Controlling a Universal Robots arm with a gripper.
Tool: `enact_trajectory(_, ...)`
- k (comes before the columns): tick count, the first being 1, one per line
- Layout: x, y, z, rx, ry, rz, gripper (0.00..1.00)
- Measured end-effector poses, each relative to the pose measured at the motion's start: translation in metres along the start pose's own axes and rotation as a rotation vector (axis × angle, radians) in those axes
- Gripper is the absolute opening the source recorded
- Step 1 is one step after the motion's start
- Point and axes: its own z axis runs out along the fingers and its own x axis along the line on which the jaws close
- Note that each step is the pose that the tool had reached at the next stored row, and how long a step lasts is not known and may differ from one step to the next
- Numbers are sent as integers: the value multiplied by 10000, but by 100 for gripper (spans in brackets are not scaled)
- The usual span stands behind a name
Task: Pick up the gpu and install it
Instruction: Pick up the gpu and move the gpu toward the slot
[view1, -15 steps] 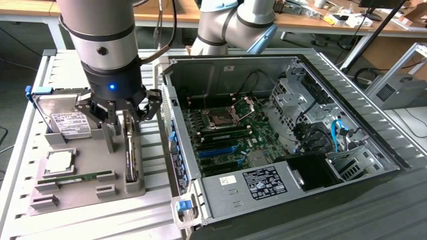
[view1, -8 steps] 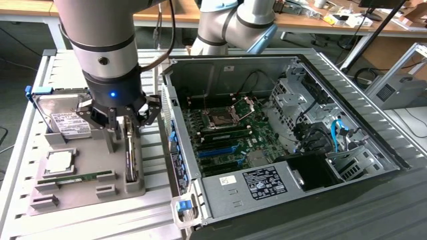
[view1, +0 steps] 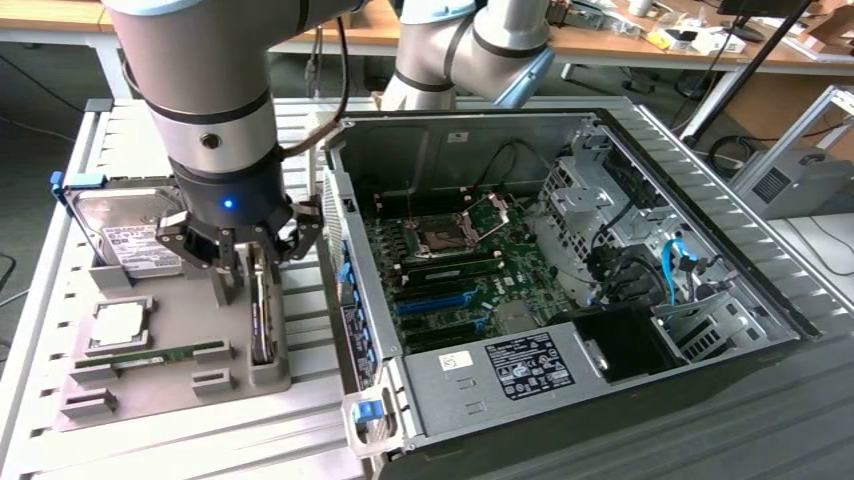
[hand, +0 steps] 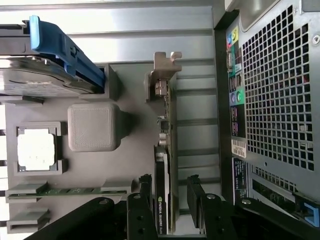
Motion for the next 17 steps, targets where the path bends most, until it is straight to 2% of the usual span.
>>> enact_trajectory(10, 5, -3, 162, -7, 9, -174, 42)
enact_trajectory(17, 9, 32, 225, -9, 8, -184, 42)
